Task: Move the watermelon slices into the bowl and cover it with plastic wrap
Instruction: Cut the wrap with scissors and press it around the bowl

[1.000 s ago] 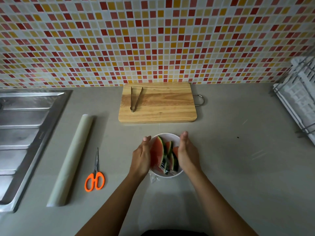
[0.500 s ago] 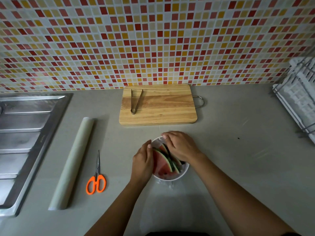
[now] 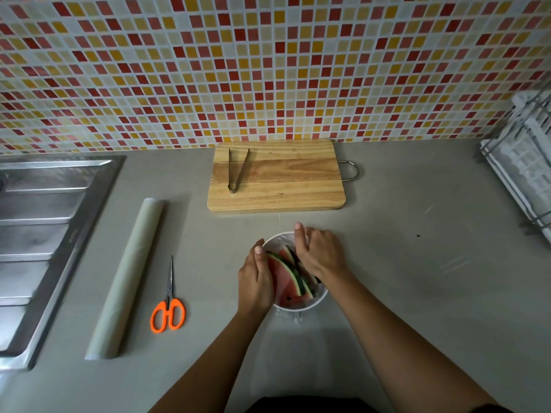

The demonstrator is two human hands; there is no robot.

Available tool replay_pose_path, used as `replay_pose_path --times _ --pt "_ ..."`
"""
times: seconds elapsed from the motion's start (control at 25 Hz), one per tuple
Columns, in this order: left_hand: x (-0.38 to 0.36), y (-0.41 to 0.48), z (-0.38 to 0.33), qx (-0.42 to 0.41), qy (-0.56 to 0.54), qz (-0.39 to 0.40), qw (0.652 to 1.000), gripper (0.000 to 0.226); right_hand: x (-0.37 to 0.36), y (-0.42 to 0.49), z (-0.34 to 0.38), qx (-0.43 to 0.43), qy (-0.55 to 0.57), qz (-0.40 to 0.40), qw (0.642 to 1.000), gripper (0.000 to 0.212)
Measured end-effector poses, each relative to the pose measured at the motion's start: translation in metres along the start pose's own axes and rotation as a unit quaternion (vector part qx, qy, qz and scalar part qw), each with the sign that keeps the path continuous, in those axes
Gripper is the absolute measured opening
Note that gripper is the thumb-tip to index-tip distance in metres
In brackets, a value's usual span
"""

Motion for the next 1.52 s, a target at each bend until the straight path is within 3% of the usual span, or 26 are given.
replay_pose_path --times 0.32,0.44,0.56,0.64,0.76,0.84,0.92,1.0,1.08,1.16,1.24,1.52 --pt "-0.001 0.000 0.000 0.014 -0.001 0.010 1.000 0.070 -0.004 0.000 -0.023 -0.115 -0.009 0.001 0.993 0.093" --pt "-0.001 0.000 -0.001 0.006 0.005 0.010 1.000 0.067 -0.008 0.003 -0.022 -0.148 0.144 0.012 0.978 0.081" --pt "0.000 0.001 0.000 0.005 0.005 0.015 1.000 0.066 -0.019 -0.001 -0.015 -0.172 0.271 0.101 0.942 0.071" --pt "-0.001 0.001 0.000 0.006 0.002 0.019 1.000 0.068 -0.022 -0.003 -0.015 -0.190 0.263 0.143 0.935 0.092" --pt "-0.003 0.001 0.000 0.008 0.010 0.024 1.000 0.067 -0.019 0.000 -0.014 -0.188 0.204 0.145 0.950 0.121" --pt "-0.004 0.001 0.001 0.005 0.014 0.024 1.000 0.066 -0.015 0.001 -0.012 -0.175 0.172 0.137 0.960 0.115" --pt "-0.004 0.001 0.002 0.007 0.013 0.027 1.000 0.067 -0.012 0.001 -0.010 -0.153 0.134 0.126 0.971 0.093" --pt "-0.004 0.002 0.004 0.010 0.013 0.032 0.999 0.068 -0.014 0.000 -0.012 -0.154 0.128 0.121 0.972 0.091" --pt "-0.005 0.002 0.004 0.011 0.014 0.032 0.999 0.066 -0.018 0.000 -0.015 -0.174 0.203 0.110 0.957 0.103" --pt "-0.004 0.003 0.004 0.011 0.015 0.028 0.999 0.065 -0.014 0.001 -0.012 -0.174 0.293 0.086 0.936 0.089" --pt "-0.004 0.003 0.004 0.014 0.013 0.029 0.999 0.069 -0.009 -0.001 -0.006 -0.152 0.315 0.079 0.934 0.072" --pt "-0.005 0.004 0.005 0.017 0.014 0.031 0.999 0.069 -0.009 0.001 -0.005 -0.145 0.257 0.090 0.951 0.087"
Point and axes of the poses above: each hand's wrist, its own y-axis towards the middle knuckle, its own x-axis out of the back of the hand, z = x × y, the point moved 9 cm from there along y, towards the middle knuckle, and after that the axes turned 15 degrees about -z, right-handed, at the moved point
